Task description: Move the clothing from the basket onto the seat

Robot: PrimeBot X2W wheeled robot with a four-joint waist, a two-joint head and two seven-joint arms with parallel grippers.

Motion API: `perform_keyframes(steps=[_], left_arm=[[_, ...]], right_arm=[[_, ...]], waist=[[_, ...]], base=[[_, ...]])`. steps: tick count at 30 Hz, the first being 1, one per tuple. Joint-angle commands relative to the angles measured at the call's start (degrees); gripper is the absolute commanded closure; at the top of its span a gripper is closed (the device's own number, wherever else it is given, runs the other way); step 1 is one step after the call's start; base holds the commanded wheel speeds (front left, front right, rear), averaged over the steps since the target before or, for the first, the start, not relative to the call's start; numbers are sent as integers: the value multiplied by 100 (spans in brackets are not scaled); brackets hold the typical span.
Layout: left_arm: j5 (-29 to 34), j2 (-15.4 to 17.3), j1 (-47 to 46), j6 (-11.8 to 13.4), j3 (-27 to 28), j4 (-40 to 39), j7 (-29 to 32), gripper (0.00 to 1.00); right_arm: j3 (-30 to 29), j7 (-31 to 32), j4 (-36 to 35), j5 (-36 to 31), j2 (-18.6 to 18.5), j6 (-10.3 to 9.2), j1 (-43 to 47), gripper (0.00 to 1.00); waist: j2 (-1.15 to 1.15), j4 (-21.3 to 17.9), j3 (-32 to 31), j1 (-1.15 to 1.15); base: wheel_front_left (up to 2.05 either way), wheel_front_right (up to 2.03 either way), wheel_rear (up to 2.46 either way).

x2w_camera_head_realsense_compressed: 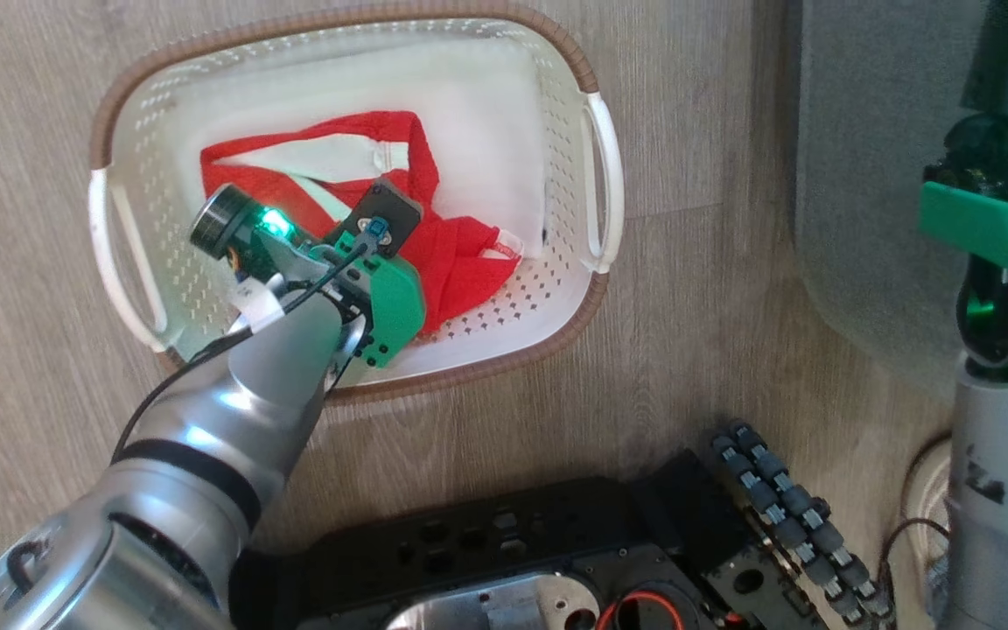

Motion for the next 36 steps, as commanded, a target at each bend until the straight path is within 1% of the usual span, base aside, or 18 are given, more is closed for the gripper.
perform_keyframes(steps=[1, 6, 11, 12, 19, 24, 29, 36], left_arm=[[-58, 40, 200, 23, 5, -132, -91, 100], [-299, 40, 316, 53, 27, -408, -241, 100], [-416, 40, 428, 109, 34, -833, -295, 100], [-416, 40, 428, 109, 34, -833, -295, 100], [-419, 40, 839, 210, 382, -2009, -299, 100], [-444, 40, 1278, 133, 657, -2647, -300, 100], [-477, 40, 1568, 43, 867, -3046, -300, 100], [-501, 40, 1575, -46, 1185, -3341, -300, 100]], right_arm=[[74, -36, -132, 82, -16, -2, 162, 0], [86, -36, 99, 133, -16, -2, 219, 0], [122, -36, 472, 163, -16, -2, 306, 0], [122, -36, 472, 163, -16, -2, 306, 0], [101, -36, 1145, 205, -16, -2, 539, 0], [62, -36, 1549, 188, -16, -2, 902, 0], [3, -36, 1876, 169, -16, -2, 1351, 0], [88, -36, 2174, 231, -16, -2, 1882, 0]], waist=[[0, 44, -114, 0], [0, 152, -554, 0], [0, 275, -1172, 0], [0, 275, -1172, 0], [0, 456, -2295, 0], [0, 564, -3234, 0], [0, 680, -4117, 0], [0, 785, -4949, 0]], base=[[0, 0, 0], [0, 0, 0], [0, 0, 0], [0, 0, 0], [0, 0, 0], [0, 0, 0], [0, 0, 0], [0, 0, 0]])
